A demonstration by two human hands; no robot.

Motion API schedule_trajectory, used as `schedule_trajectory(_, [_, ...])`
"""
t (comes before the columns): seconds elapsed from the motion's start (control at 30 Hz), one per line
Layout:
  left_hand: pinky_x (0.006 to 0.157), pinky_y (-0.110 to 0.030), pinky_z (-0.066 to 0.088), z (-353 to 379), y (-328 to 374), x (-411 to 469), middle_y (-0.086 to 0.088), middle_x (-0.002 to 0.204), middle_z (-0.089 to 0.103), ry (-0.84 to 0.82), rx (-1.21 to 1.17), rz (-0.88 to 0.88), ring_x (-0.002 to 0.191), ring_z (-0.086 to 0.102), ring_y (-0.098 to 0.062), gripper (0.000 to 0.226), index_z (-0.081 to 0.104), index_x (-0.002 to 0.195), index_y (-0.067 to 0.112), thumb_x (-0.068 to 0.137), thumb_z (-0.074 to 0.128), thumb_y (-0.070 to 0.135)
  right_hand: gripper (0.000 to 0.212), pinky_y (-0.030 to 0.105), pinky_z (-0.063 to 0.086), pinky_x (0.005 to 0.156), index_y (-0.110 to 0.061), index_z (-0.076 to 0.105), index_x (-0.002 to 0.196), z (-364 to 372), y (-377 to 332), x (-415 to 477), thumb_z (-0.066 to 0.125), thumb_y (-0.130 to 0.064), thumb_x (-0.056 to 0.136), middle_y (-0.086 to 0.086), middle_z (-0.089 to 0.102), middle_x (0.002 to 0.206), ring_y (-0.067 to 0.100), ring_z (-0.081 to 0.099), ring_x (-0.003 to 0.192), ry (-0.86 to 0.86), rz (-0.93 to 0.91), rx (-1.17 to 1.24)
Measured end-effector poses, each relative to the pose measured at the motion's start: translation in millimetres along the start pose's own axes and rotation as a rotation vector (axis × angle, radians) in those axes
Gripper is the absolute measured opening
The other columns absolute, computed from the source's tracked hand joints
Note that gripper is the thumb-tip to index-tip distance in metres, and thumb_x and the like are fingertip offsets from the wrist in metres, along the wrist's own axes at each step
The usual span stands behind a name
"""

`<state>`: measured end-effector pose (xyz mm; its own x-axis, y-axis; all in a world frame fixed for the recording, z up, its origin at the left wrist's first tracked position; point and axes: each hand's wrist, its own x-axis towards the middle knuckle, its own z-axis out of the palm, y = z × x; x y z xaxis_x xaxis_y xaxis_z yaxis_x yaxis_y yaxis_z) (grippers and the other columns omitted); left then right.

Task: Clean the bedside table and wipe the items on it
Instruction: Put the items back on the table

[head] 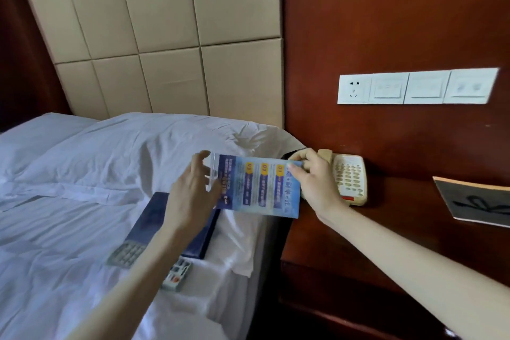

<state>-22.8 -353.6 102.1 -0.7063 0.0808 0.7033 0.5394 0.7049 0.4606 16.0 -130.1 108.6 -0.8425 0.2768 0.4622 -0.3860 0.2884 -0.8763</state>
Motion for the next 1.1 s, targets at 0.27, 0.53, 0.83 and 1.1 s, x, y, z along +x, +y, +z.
schedule_trajectory(0.27, [0.078,-0.038,0.052,82,52,2,0.000,0.128,0.049,-0.235,-0.170,0.051,0.097,0.059,-0.022,0.067,0.029,0.141,0.031,0.083,0.062,0.020,0.007,0.030,0.049,0.065,-0.008,0.058,0.086,-83,3,24,0.057,-0.010,0.092,0.010,0.070,0.082,0.019,0.067,0.075,0.098,-0.017,-0.176])
schedule_trajectory(0.53, [0.081,-0.030,0.039,173,113,0,-0.002,0.101,0.064,-0.530,-0.067,0.219,0.099,0.052,-0.025,0.023,0.068,0.097,0.020,0.075,0.066,0.021,0.009,0.033,0.042,0.065,-0.016,0.065,0.088,-162,9,38,0.059,-0.009,0.090,0.007,0.061,0.068,0.012,0.049,0.063,-0.054,-0.166,-0.574])
schedule_trajectory(0.83, [0.054,-0.016,0.034,265,164,-31,0.009,0.053,0.052,-0.711,-0.328,0.076,0.057,0.049,-0.006,0.035,0.048,0.048,0.026,0.064,0.078,0.019,0.014,0.048,0.051,0.071,-0.033,0.049,0.106,-217,36,40,0.054,-0.028,0.094,0.005,0.066,0.087,0.028,0.061,0.077,-0.211,-0.140,-0.969])
schedule_trajectory(1.1, [0.059,-0.021,0.037,311,188,-34,0.001,0.067,0.063,-0.651,-0.367,-0.034,0.063,0.055,-0.012,0.023,0.058,0.059,0.018,0.073,0.076,0.017,0.040,0.026,0.034,0.083,-0.022,0.051,0.127,-245,71,45,0.062,-0.020,0.089,-0.004,0.059,0.113,0.010,0.047,0.098,-0.113,-0.303,-1.053])
